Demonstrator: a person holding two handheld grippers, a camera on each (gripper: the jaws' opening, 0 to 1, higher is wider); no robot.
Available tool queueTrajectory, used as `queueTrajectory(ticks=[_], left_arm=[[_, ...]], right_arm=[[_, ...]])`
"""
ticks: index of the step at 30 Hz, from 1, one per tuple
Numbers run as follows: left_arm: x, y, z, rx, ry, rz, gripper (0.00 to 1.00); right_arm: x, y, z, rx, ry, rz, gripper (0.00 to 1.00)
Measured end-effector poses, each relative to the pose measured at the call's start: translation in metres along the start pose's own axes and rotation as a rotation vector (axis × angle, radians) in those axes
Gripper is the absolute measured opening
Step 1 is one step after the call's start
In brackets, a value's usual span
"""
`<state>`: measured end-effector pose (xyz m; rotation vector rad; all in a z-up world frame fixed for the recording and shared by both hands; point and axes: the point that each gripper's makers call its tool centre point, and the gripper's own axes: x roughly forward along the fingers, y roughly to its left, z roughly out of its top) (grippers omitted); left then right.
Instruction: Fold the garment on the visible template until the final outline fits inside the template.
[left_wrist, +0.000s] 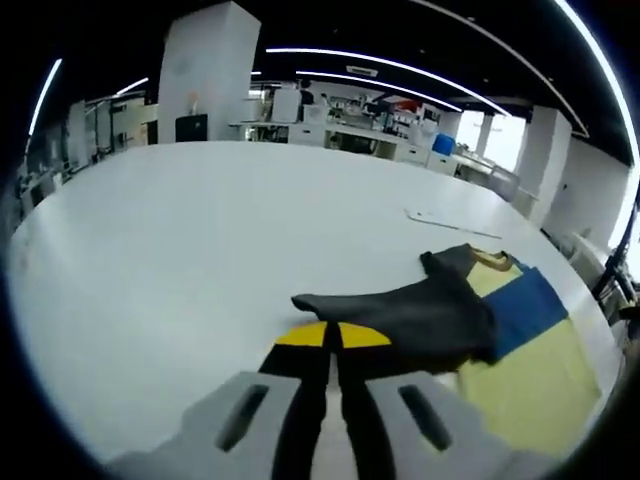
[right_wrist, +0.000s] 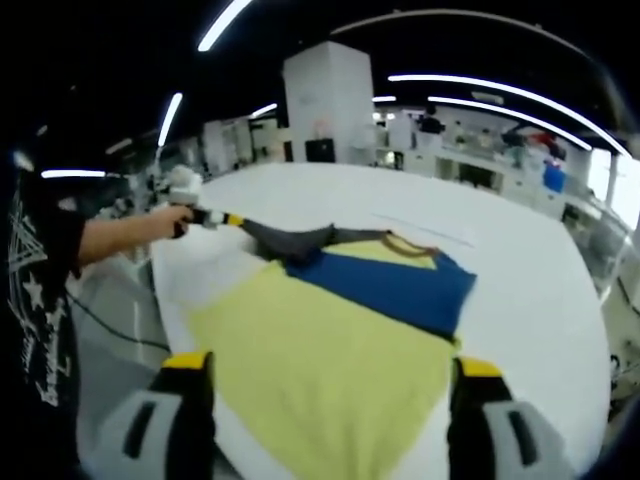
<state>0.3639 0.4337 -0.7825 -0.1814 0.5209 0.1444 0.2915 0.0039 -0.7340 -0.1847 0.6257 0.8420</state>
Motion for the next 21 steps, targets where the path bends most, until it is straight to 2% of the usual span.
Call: queueTrajectory(ticks=[3, 5, 7, 10, 16, 18, 21], left_arm=[[-0.001, 0.014, -0.003, -0.005, 0.004, 0.016, 0.0], [-0.004, 0.012, -0.005, 0.0, 0.004, 0.028, 0.0], [-0.005, 0.019, -0.005, -0.003, 0.006, 0.038, 0.0], [-0.003, 0.043, -0.005, 0.024, 0.019, 0.053, 0.0], [-0.012, 0.054, -0.01, 0.026, 0.024, 0.09, 0.0], [-0.014, 0.062, -0.016, 0.051, 0.046, 0.112, 0.0], [-0.016, 0.071, -0.018, 0.068, 0.053, 0.137, 0.0]], right_arm=[[0.0, -0.001, -0.003, 0.003, 0.011, 0.0, 0.98], [0.0, -0.003, -0.008, 0.002, 0.033, -0.005, 0.98], [0.002, -0.004, -0.011, -0.002, 0.047, -0.008, 0.98], [0.002, -0.003, -0.011, 0.006, 0.043, -0.001, 0.98], [0.0, -0.003, -0.012, 0.015, 0.048, -0.007, 0.98], [-0.001, -0.004, -0.013, 0.018, 0.048, -0.009, 0.98], [-0.002, -0.007, -0.012, 0.026, 0.039, -0.019, 0.97]])
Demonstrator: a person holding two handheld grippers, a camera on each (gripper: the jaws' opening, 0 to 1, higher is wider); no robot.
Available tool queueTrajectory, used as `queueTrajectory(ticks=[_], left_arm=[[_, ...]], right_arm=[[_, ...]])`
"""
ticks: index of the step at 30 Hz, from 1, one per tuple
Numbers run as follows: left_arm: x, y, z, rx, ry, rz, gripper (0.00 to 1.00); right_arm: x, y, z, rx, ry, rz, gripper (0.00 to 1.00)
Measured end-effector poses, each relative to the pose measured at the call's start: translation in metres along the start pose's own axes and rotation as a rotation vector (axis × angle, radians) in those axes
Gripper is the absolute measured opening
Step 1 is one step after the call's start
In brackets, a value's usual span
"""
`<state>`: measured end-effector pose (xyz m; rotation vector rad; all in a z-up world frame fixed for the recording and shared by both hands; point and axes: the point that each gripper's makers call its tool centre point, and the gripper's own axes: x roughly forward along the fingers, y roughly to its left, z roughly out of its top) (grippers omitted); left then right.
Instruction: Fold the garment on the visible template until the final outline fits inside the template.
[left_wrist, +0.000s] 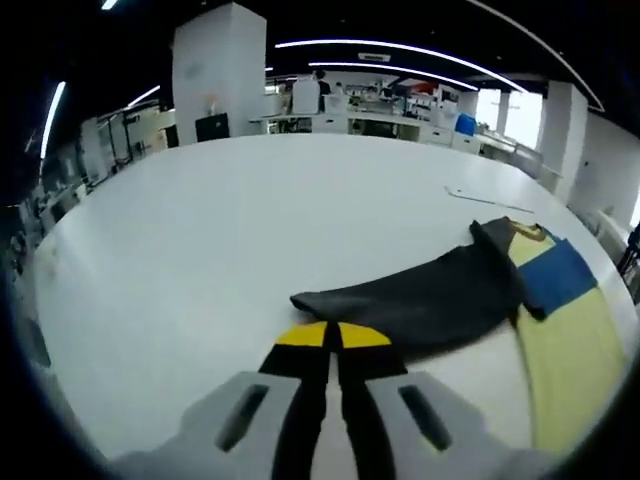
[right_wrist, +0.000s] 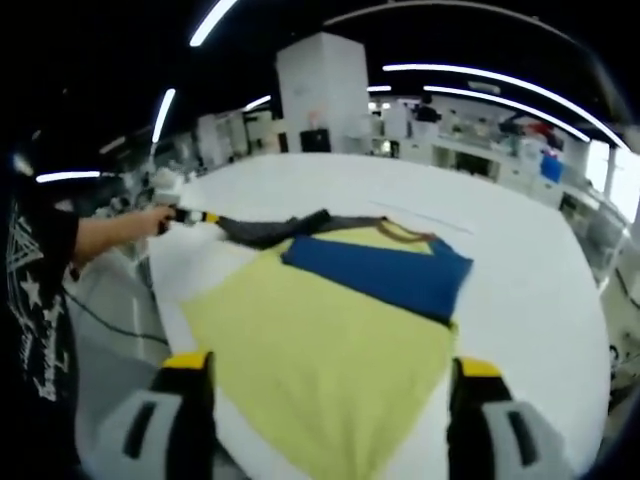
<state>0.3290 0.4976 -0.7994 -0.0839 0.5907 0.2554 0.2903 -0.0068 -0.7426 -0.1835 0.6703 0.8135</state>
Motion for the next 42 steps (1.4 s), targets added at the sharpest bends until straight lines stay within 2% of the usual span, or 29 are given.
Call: queueTrajectory(ticks=[11, 13, 17, 19, 25, 26, 28, 32, 39, 42], left_arm=[[0.005, 0.022, -0.012, 0.047, 0.032, 0.051, 0.0], [0.008, 0.025, -0.013, 0.097, 0.04, 0.062, 0.0], [0.012, 0.029, -0.012, 0.142, 0.042, 0.064, 0.0], [0.014, 0.03, -0.015, 0.176, 0.064, 0.057, 0.0], [0.017, 0.045, -0.011, 0.221, 0.063, 0.086, 0.0], [0.017, 0.047, -0.01, 0.22, 0.061, 0.087, 0.0], [0.019, 0.051, -0.011, 0.168, 0.057, 0.083, 0.0], [0.024, 0.058, -0.015, 0.163, 0.066, 0.087, 0.0], [0.023, 0.056, -0.018, 0.16, 0.062, 0.088, 0.01], [0.024, 0.056, -0.016, 0.153, 0.05, 0.078, 0.07]], right_arm=[[-0.002, -0.001, 0.002, 0.007, -0.003, -0.007, 0.97], [-0.002, -0.001, 0.003, 0.01, -0.003, -0.008, 0.97], [-0.004, -0.002, 0.003, 0.013, -0.009, -0.012, 0.97], [-0.005, -0.002, 0.002, 0.015, -0.008, -0.01, 0.98], [-0.006, -0.002, 0.001, 0.015, -0.002, -0.013, 0.98], [-0.007, -0.002, 0.001, 0.017, -0.003, -0.014, 0.98], [-0.007, -0.003, 0.001, 0.017, -0.003, -0.017, 0.98], [-0.008, -0.004, 0.0, 0.022, -0.003, -0.02, 0.98], [-0.01, -0.004, -0.003, 0.034, -0.003, -0.027, 0.98], [-0.009, -0.004, -0.005, 0.04, 0.002, -0.025, 0.98]])
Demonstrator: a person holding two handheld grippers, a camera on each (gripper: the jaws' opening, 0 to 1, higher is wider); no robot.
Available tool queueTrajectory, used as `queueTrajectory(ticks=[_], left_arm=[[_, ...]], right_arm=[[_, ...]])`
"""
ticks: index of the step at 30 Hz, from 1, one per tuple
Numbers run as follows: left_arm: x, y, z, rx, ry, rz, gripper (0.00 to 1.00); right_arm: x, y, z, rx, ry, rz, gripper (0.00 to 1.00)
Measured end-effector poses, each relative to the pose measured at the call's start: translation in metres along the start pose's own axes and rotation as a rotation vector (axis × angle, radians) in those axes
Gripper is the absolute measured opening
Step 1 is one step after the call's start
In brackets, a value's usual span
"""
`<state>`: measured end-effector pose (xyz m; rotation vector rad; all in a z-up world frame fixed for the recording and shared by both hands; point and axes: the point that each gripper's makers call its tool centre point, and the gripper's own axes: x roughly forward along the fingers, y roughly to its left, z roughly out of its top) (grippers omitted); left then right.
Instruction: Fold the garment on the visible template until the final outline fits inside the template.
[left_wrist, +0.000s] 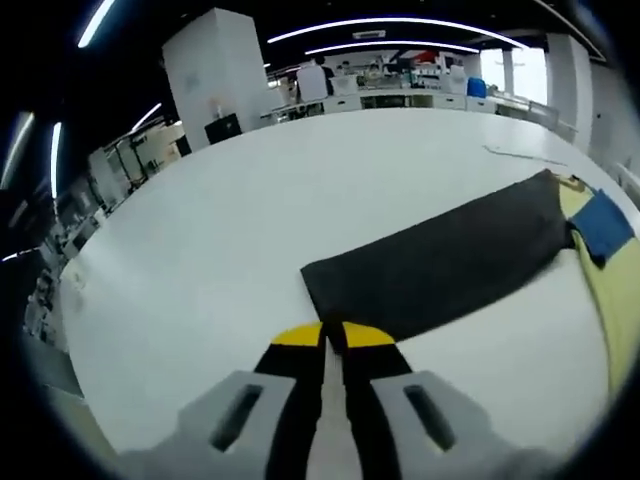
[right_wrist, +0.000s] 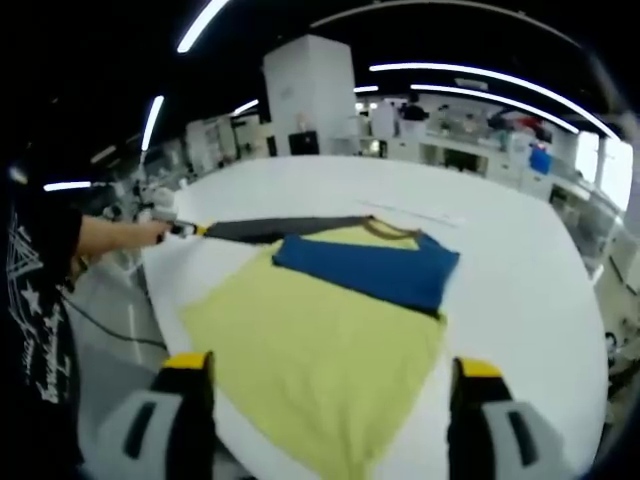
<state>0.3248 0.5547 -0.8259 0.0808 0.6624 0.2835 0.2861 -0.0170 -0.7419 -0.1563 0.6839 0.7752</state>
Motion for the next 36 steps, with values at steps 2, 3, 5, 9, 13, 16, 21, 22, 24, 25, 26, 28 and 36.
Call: queueTrajectory(ticks=[2, 3, 5, 9, 13, 16, 21, 22, 24, 25, 26, 28, 36], left_arm=[[0.0, -0.003, 0.003, 0.001, -0.011, -0.014, 0.13], [0.0, -0.005, 0.004, -0.009, -0.028, -0.023, 0.13], [-0.001, -0.009, 0.005, -0.025, -0.036, -0.039, 0.14], [0.0, -0.011, 0.0, -0.089, -0.024, -0.039, 0.19], [0.003, -0.012, -0.011, -0.159, 0.003, -0.019, 0.21], [0.001, -0.012, -0.014, -0.212, 0.01, -0.023, 0.21], [0.004, -0.009, -0.016, -0.25, 0.003, -0.002, 0.2], [0.004, -0.009, -0.016, -0.251, 0.004, 0.0, 0.2], [0.004, -0.01, -0.017, -0.256, 0.01, 0.017, 0.2], [0.003, -0.009, -0.017, -0.267, 0.014, 0.028, 0.19], [0.002, -0.008, -0.017, -0.289, 0.017, 0.042, 0.18], [0.001, -0.005, -0.019, -0.33, 0.039, 0.067, 0.15], [0.0, -0.008, -0.019, -0.472, 0.043, 0.046, 0.01]], right_arm=[[0.001, 0.0, -0.001, -0.001, 0.005, 0.001, 0.98], [0.002, 0.0, -0.001, 0.0, 0.006, 0.003, 0.98], [0.004, 0.0, 0.0, 0.002, 0.004, 0.003, 0.98], [0.005, 0.003, 0.005, -0.005, -0.005, 0.014, 0.99], [0.004, 0.006, 0.007, -0.019, -0.014, 0.029, 0.99], [0.002, 0.008, 0.009, -0.029, -0.028, 0.038, 0.99], [-0.001, 0.01, 0.015, -0.046, -0.057, 0.041, 0.99], [-0.001, 0.009, 0.015, -0.048, -0.058, 0.039, 0.99], [0.0, 0.009, 0.014, -0.052, -0.053, 0.033, 0.99], [0.0, 0.009, 0.013, -0.054, -0.049, 0.032, 0.99], [0.0, 0.01, 0.012, -0.056, -0.046, 0.031, 0.99], [0.0, 0.01, 0.011, -0.056, -0.043, 0.032, 0.99], [0.001, 0.006, 0.008, -0.044, -0.041, 0.028, 0.99]])
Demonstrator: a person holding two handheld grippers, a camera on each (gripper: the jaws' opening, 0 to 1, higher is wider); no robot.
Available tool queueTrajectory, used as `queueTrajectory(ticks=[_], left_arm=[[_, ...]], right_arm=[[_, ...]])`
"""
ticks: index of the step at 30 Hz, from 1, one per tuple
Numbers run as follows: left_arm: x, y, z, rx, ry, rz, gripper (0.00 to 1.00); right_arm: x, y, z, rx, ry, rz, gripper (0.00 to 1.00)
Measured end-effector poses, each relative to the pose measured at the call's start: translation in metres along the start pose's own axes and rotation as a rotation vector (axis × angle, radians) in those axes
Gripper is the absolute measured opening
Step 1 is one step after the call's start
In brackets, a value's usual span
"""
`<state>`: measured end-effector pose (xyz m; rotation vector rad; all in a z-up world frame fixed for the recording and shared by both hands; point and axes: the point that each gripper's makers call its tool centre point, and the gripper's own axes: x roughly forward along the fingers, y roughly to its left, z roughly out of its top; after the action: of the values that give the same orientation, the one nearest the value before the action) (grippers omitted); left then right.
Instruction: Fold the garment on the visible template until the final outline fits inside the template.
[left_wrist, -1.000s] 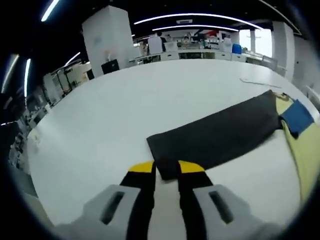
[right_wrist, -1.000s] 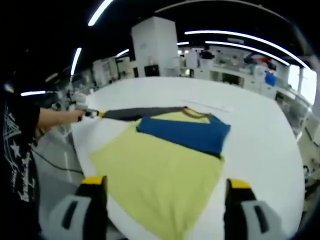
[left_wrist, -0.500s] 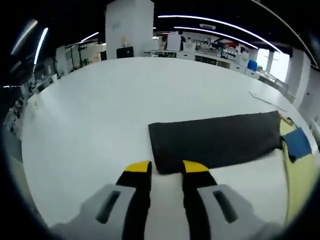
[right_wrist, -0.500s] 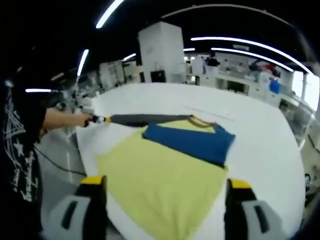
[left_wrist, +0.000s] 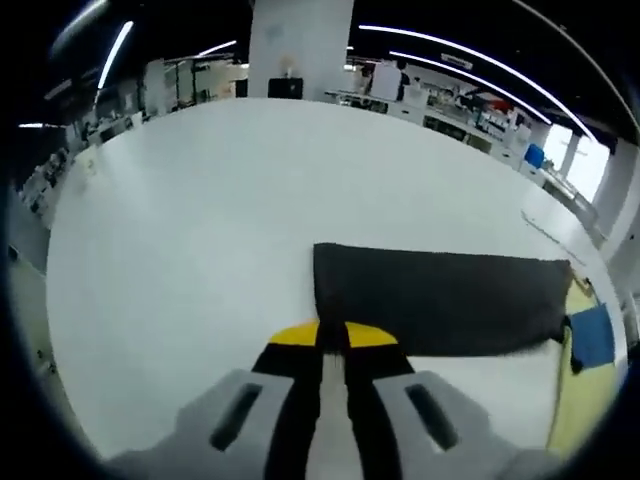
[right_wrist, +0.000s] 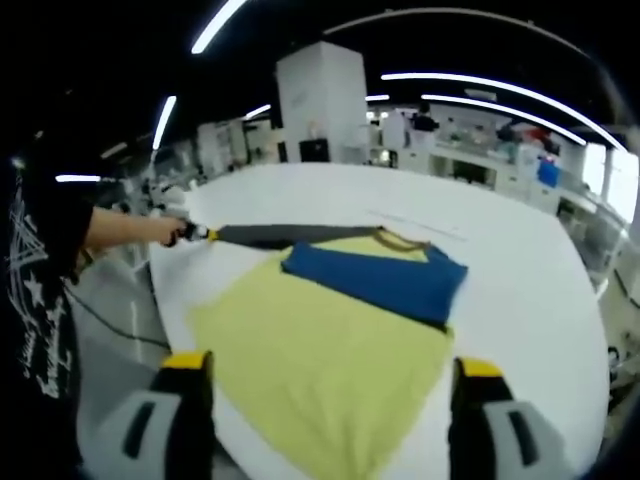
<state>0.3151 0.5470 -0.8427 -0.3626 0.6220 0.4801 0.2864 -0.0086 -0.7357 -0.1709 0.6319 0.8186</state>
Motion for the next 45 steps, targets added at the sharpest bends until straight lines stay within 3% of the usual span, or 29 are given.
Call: queueTrajectory(ticks=[11, 16, 23, 31, 36, 45], left_arm=[[-0.002, -0.002, 0.007, -0.033, -0.007, -0.027, 0.0], [-0.01, -0.011, 0.019, 0.003, -0.043, -0.033, 0.0], [-0.019, -0.039, 0.036, 0.014, -0.093, -0.089, 0.0], [-0.024, -0.073, 0.045, 0.066, -0.104, -0.152, 0.0], [-0.027, -0.091, 0.05, 0.146, -0.12, -0.188, 0.0], [-0.033, -0.129, 0.06, 0.191, -0.137, -0.266, 0.0]], right_arm=[[0.002, 0.001, 0.004, -0.008, -0.006, 0.004, 0.99], [0.002, 0.004, 0.006, -0.014, -0.01, 0.009, 0.99], [0.0, 0.003, 0.005, -0.016, -0.009, 0.006, 0.99], [0.0, 0.004, 0.005, -0.013, -0.012, 0.005, 0.99], [0.0, 0.005, 0.005, -0.017, -0.012, 0.006, 0.99], [0.001, 0.007, 0.005, -0.02, -0.016, 0.016, 0.99]])
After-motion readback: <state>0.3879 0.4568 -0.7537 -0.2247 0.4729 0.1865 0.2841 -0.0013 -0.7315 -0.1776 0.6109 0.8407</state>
